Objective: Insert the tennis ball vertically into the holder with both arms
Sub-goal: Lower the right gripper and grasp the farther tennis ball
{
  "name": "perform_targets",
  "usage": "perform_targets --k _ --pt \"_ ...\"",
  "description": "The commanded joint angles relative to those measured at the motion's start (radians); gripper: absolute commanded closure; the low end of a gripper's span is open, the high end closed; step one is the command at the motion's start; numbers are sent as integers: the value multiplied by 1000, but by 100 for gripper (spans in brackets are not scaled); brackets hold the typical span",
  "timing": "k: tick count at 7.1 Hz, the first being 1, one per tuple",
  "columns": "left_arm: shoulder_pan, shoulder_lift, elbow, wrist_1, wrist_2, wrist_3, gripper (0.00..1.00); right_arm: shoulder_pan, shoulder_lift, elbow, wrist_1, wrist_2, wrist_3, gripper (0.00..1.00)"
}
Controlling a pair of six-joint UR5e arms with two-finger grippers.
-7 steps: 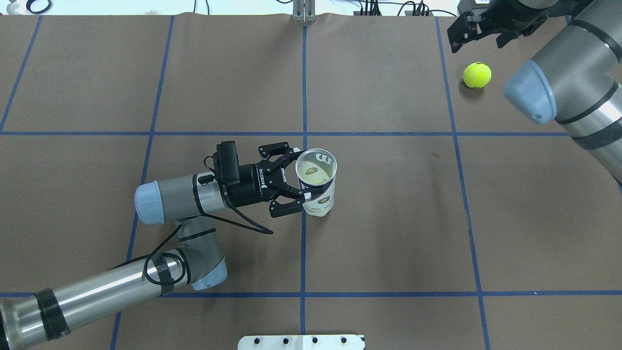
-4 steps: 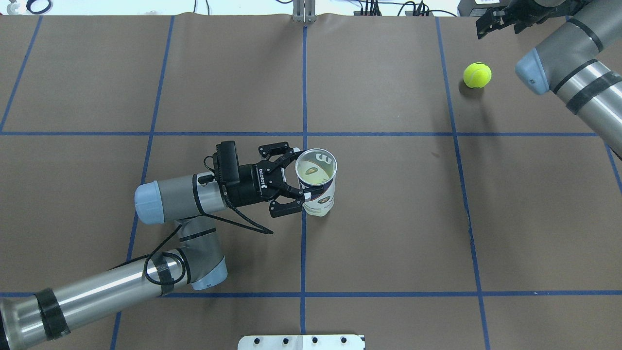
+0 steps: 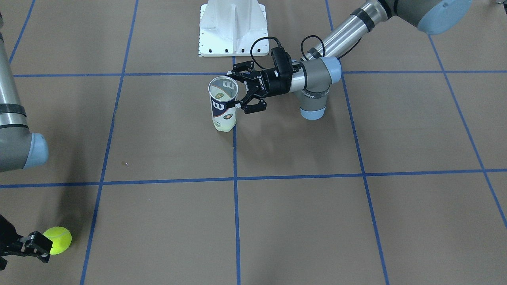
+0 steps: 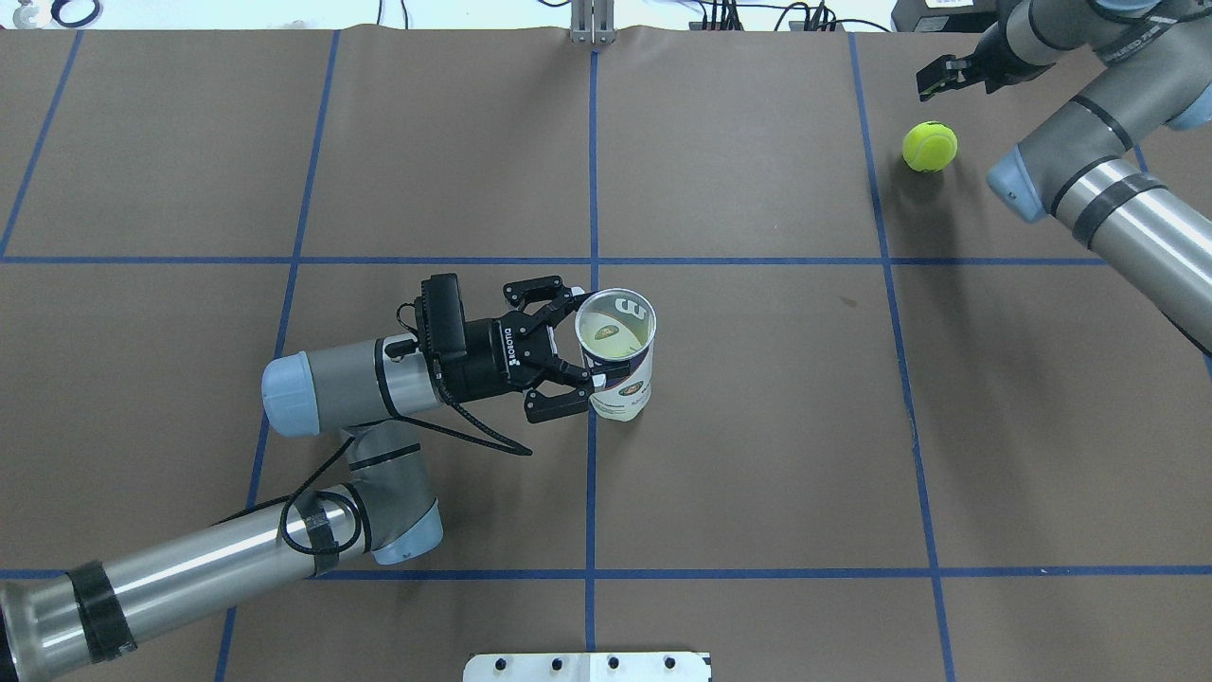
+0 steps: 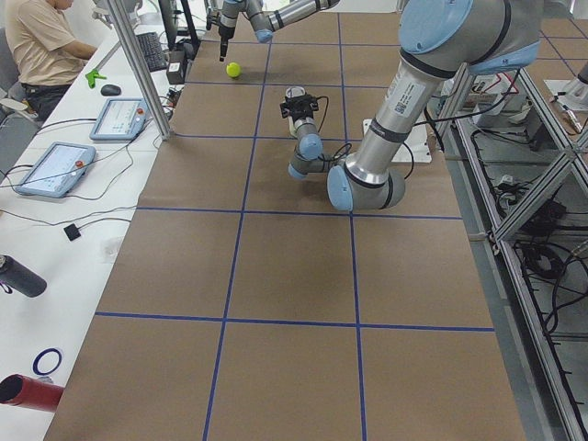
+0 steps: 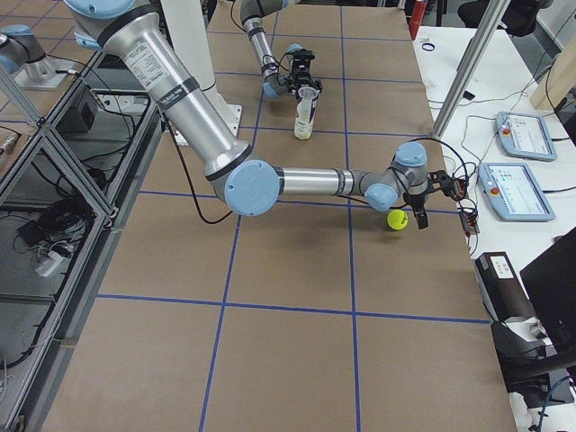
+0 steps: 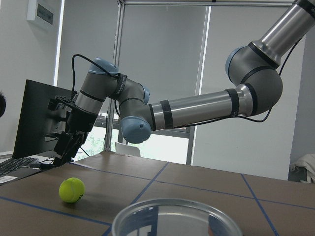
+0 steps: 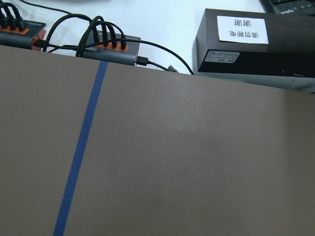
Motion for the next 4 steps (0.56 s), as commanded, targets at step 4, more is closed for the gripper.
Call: perform_targets --k 4 --pt "0 0 0 0 0 2 18 -66 -90 69 49 -53 57 1"
